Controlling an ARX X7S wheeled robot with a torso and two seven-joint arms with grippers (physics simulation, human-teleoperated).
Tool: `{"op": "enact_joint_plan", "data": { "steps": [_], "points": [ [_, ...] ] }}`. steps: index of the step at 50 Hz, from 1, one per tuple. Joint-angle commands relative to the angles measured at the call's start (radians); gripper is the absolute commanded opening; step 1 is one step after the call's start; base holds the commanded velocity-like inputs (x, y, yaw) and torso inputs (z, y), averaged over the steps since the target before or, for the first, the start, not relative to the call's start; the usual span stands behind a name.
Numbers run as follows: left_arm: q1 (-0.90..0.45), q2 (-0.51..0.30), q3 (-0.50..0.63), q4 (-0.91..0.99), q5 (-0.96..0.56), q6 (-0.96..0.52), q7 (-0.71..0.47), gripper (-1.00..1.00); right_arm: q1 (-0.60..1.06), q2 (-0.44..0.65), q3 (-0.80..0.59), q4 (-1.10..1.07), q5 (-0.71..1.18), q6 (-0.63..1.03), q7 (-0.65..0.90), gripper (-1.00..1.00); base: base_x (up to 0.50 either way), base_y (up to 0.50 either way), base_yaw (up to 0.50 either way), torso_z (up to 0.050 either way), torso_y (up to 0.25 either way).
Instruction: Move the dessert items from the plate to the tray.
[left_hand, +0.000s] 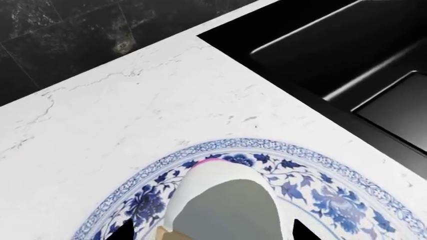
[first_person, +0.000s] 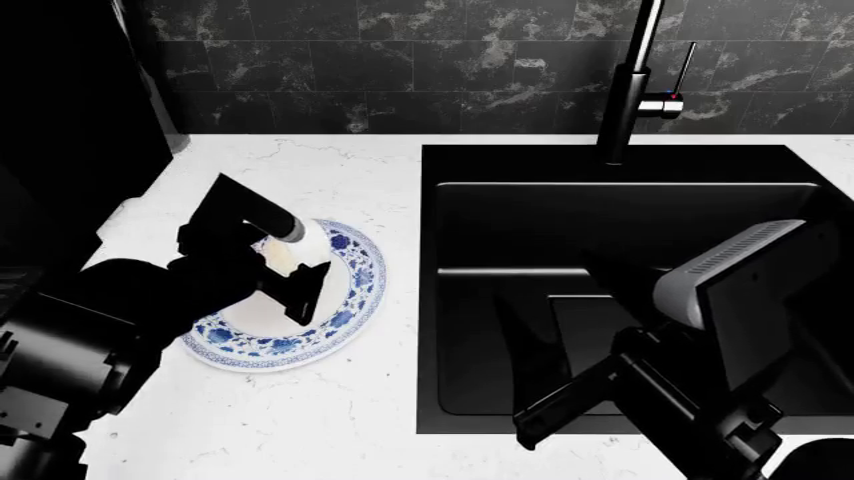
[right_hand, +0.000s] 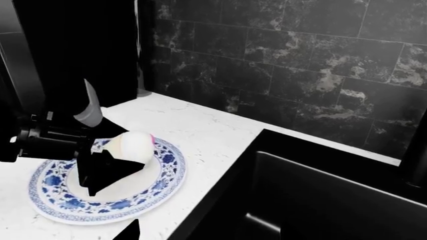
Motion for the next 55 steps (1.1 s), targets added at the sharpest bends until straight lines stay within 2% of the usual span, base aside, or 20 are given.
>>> {"op": "enact_joint_plan", "data": {
  "steps": [1,23,32,44,48,55],
  "points": [
    [0.004,-0.001,-0.003,0.0,-0.011,-0.004,0.005,-1.0,-0.002,0.002,-0.007,0.004,-0.01,-0.005,0.003,1.0,0.0,0.0,0.0,0.0,0.0],
    [0.007,0.0,-0.101,0.075,-0.075,-0.017,-0.034,-1.0,-0.009,0.008,-0.014,0.009,-0.011,-0.019,0.017,1.0,0.0,0.0,0.0,0.0,0.0],
    [0.001,0.0,-0.167,0.198,-0.102,-0.005,-0.084,-1.0,-0.006,0.01,-0.016,0.009,-0.01,-0.027,0.02,1.0,0.0,0.0,0.0,0.0,0.0],
    [-0.016,-0.011,-0.166,0.316,-0.131,-0.054,-0.097,-1.0,-0.005,0.022,-0.009,-0.003,-0.007,-0.037,0.034,1.0,0.0,0.0,0.0,-0.001,0.25],
    [-0.024,-0.005,-0.175,0.327,-0.146,-0.076,-0.106,-1.0,-0.007,0.025,-0.005,-0.003,-0.01,-0.042,0.033,1.0,0.0,0.0,0.0,0.0,0.0],
    [-0.031,-0.007,-0.163,0.329,-0.133,-0.068,-0.111,-1.0,0.004,0.032,-0.017,-0.008,-0.061,-0.03,0.055,1.0,-0.02,0.0,0.0,0.049,0.075]
  ]
}}
